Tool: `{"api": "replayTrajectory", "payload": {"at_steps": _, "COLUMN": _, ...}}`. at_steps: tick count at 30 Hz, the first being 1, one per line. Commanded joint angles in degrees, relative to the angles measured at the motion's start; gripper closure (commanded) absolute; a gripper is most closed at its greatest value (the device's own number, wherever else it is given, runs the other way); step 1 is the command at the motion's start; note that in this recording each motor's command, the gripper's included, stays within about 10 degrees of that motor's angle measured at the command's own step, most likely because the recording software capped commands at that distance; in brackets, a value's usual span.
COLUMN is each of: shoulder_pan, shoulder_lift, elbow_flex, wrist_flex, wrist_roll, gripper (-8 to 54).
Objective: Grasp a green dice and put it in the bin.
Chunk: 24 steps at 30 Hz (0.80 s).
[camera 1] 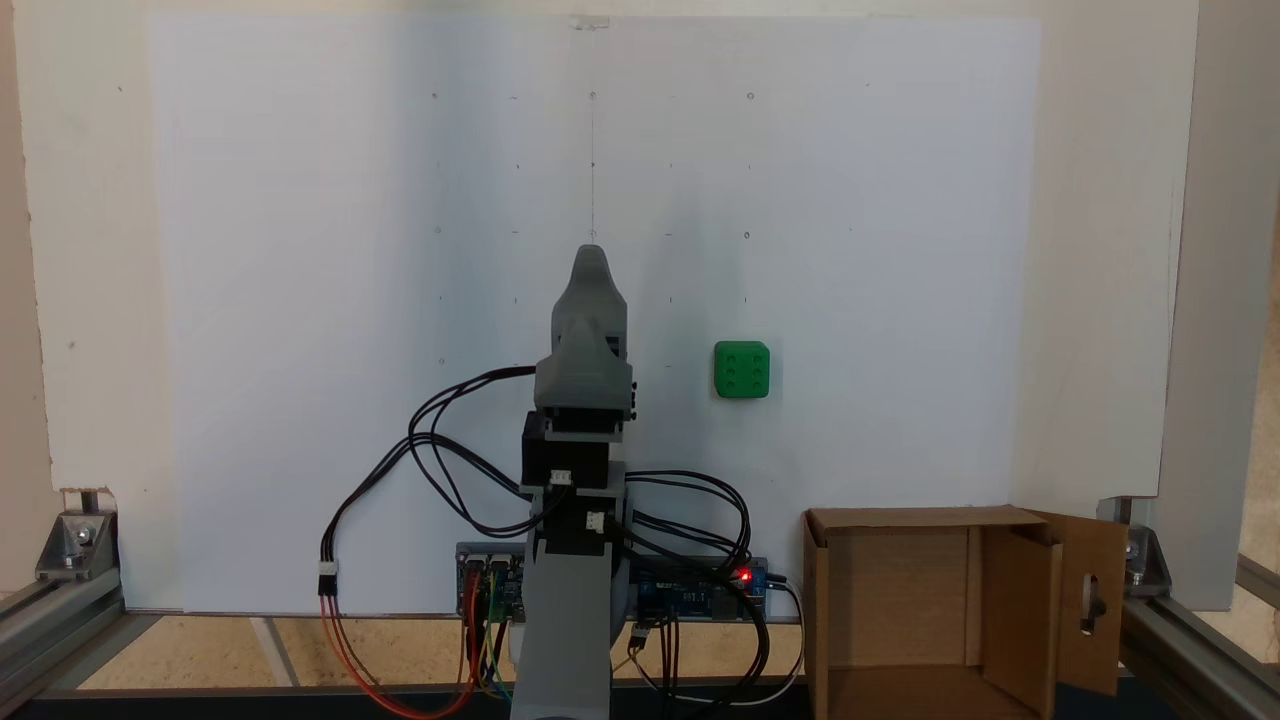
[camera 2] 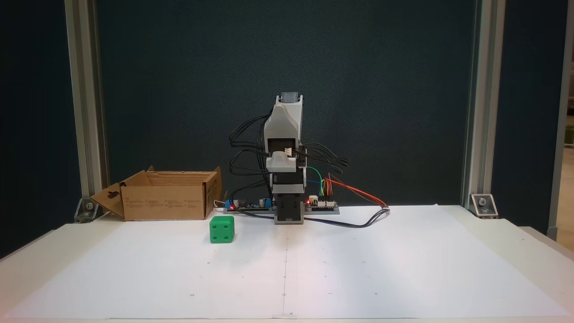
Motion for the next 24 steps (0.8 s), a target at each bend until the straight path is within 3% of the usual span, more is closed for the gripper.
{"api": "replayTrajectory", "payload": {"at_steps": 1, "shoulder_pan": 2.46, "shoulder_lift": 6.24, "elbow_flex": 2.72, "wrist_flex": 7.91, "wrist_roll": -0.18, "gripper": 2.1}}
{"api": "replayTrajectory", "payload": {"at_steps": 24, "shoulder_pan": 2.37, "shoulder_lift": 6.42, "elbow_flex": 2.72, "wrist_flex": 6.06, "wrist_roll": -0.26, "gripper": 1.6}}
